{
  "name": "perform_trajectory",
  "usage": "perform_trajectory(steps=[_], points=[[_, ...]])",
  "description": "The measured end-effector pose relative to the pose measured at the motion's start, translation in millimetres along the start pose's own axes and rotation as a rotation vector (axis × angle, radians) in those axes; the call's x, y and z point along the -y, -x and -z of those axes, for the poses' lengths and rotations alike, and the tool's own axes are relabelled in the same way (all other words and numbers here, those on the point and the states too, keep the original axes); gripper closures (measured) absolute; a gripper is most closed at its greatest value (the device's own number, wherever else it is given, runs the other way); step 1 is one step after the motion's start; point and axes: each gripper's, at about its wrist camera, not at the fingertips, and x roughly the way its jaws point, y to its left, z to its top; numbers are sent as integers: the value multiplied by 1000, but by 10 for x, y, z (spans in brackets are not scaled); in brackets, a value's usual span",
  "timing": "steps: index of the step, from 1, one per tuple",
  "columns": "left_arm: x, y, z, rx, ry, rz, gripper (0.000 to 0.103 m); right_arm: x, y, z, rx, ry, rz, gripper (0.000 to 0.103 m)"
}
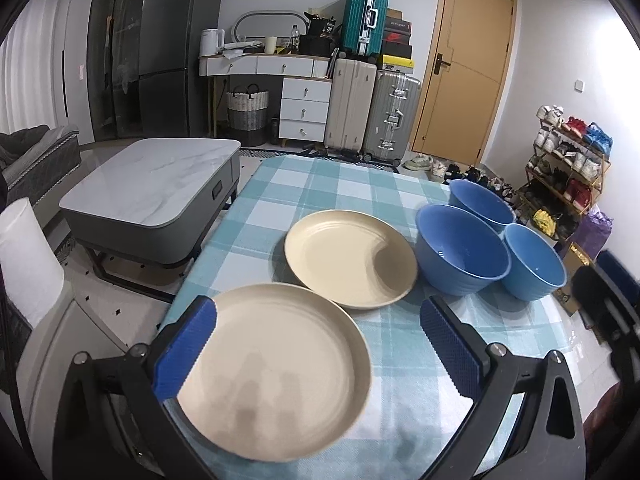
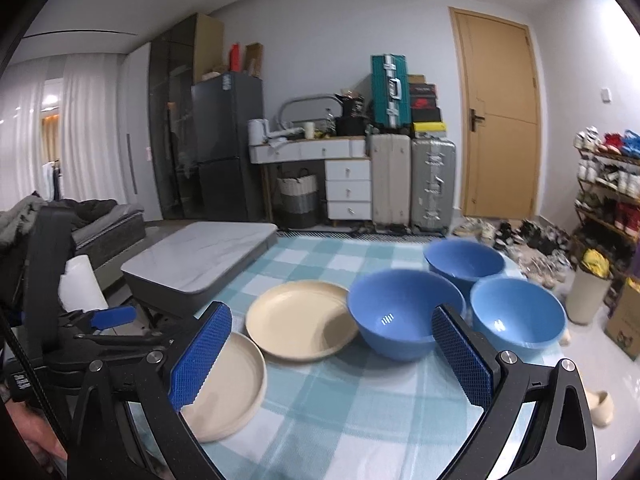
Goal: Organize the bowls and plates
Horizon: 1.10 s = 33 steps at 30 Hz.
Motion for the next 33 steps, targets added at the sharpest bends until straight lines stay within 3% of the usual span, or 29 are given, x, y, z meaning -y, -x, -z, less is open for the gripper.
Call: perform_trajectory(steps=[5, 14, 22, 33], points=[[-104, -175, -186, -34, -30, -29, 0, -28, -235, -173, 17, 19, -32, 1], [-260, -736, -553, -137, -50, -53, 0, -10, -788, -380, -32, 22, -58, 1], [-306, -1411, -719, -319, -88, -40, 0, 80, -1134, -321, -78, -18, -73, 1], [-255, -2115, -802, -446, -210, -38, 2, 30, -1362, -196, -116, -10, -87, 1]])
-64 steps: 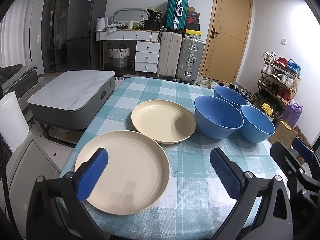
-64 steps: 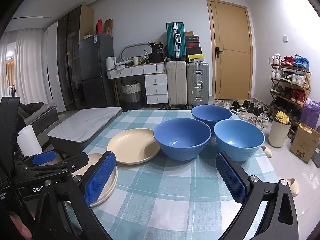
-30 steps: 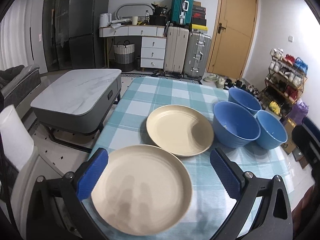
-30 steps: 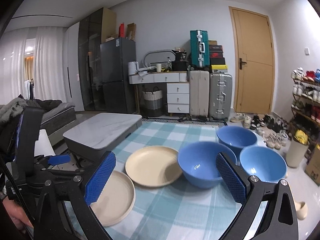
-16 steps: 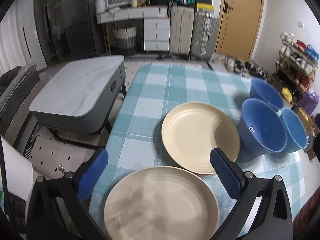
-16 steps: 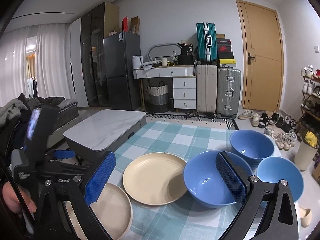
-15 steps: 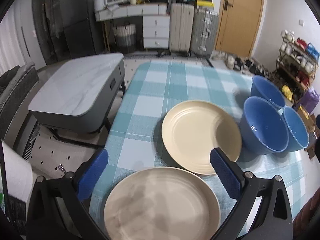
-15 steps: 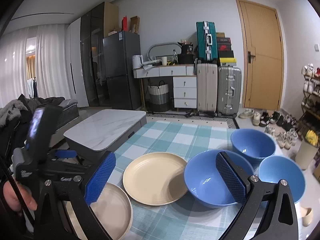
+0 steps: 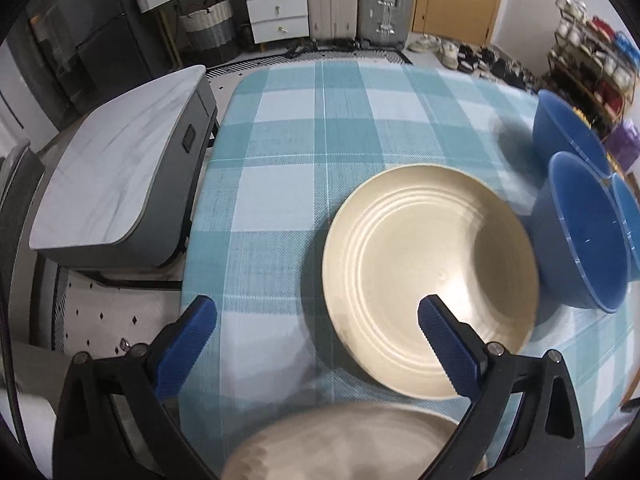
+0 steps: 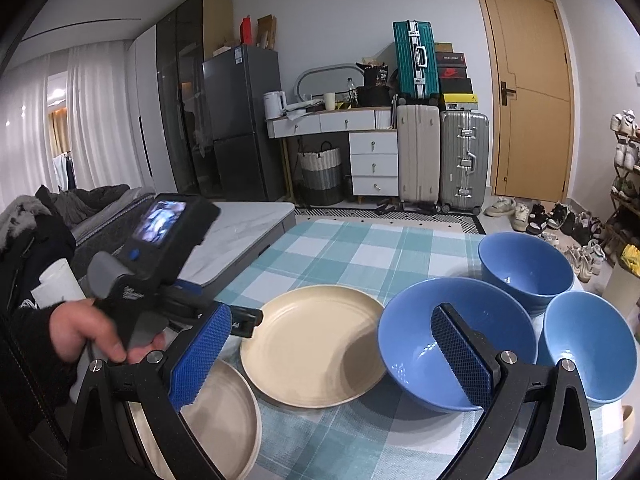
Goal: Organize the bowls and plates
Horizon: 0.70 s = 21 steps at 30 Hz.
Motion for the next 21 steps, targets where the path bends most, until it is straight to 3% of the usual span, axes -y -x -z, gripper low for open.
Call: perform_trajectory(steps=[9, 12, 14, 16, 21], points=[[-83, -276, -79, -55, -6, 87, 13, 56, -176, 53, -34, -24, -8, 1], [-88, -351, -84, -73, -16, 77, 29, 42, -198, 71, -38, -21, -9, 1], [-94, -385, -78, -87, -10, 101, 32, 24, -197, 68, -40, -18, -11, 1], [-91, -408, -75, -96, -9, 115, 45, 12, -201, 73, -38, -15, -12, 1], [-114, -463, -61, -129, 13, 127, 62, -4, -234, 77, -46, -14, -12, 1]])
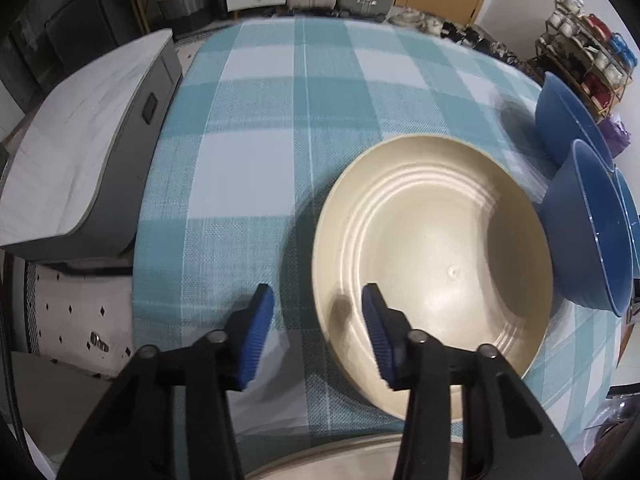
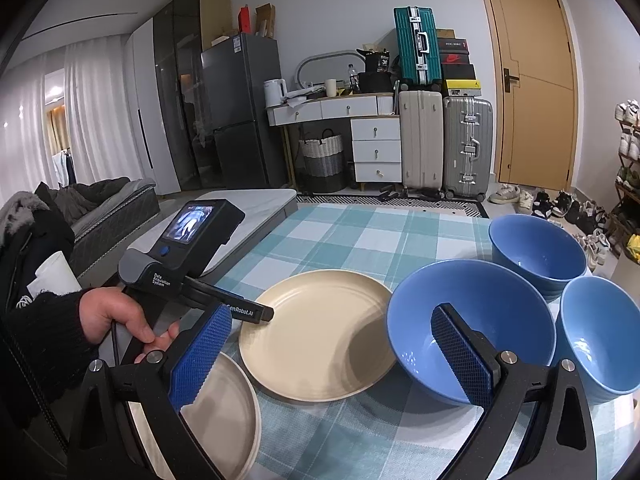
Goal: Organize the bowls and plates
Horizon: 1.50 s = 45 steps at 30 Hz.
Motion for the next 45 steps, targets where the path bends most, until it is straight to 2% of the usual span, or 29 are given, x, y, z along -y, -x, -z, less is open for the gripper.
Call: perform_trajectory(steps=[1, 5, 6, 10, 17, 32, 35, 45], points=[[-9, -6, 2, -2, 4, 4, 69, -1, -5, 2, -4, -1, -1, 1], [-11, -30, 13, -8, -16, 5, 82, 10, -21, 9, -13, -7, -4, 1], [-9, -30, 15, -9, -22, 20, 88, 11, -26, 12, -15, -10, -4, 1], [14, -18, 33, -10, -55, 35, 93, 0, -25, 9, -22, -10, -4, 1], [9, -21, 20, -14, -79, 51, 95, 5, -14, 18, -17, -11, -3, 1], [-203, 24, 43, 10, -24, 66, 97, -64, -26, -47, -20, 25, -6, 1], [-264, 30, 58, 11, -2, 79, 97, -60, -73, -121, -38, 34, -12, 1], [-568, 82, 118, 25, 58, 32, 97, -126, -267, -466, -98, 52, -68, 1]])
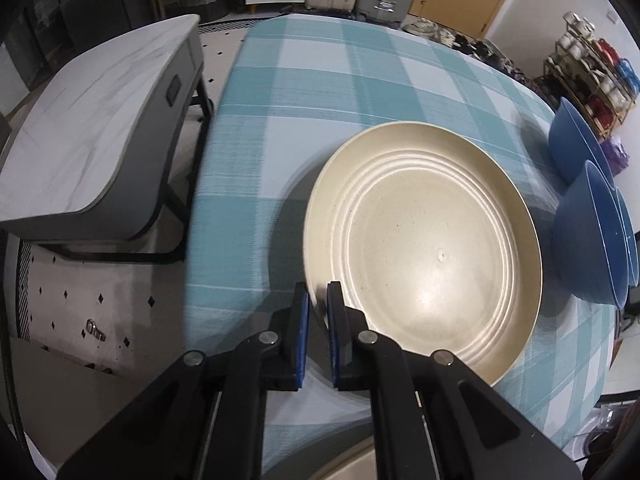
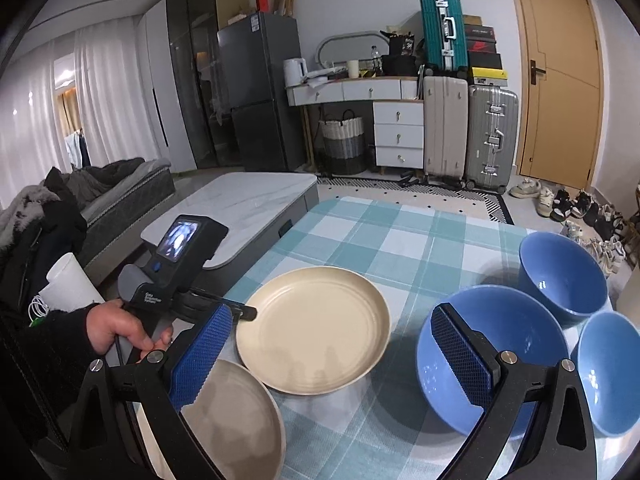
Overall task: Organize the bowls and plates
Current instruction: 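Lift the cream plate with both grippers and carry it toward the plate stack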
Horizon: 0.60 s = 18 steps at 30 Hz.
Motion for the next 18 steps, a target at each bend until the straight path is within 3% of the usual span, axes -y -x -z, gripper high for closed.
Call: perform_trajectory(steps=[5, 10, 15, 18], points=[[-129, 39, 42, 8, 24, -15, 96, -83, -173, -156, -72, 22, -39, 1], [-225, 70, 96, 7, 46, -11, 95, -58, -248, -212, -139, -49, -126, 1], [-282, 90, 119, 5, 61, -25, 95, -101, -122, -299, -154, -112, -192, 2], [-289, 90, 128, 3, 65, -27, 94, -250, 66, -382, -131, -85, -201, 2]])
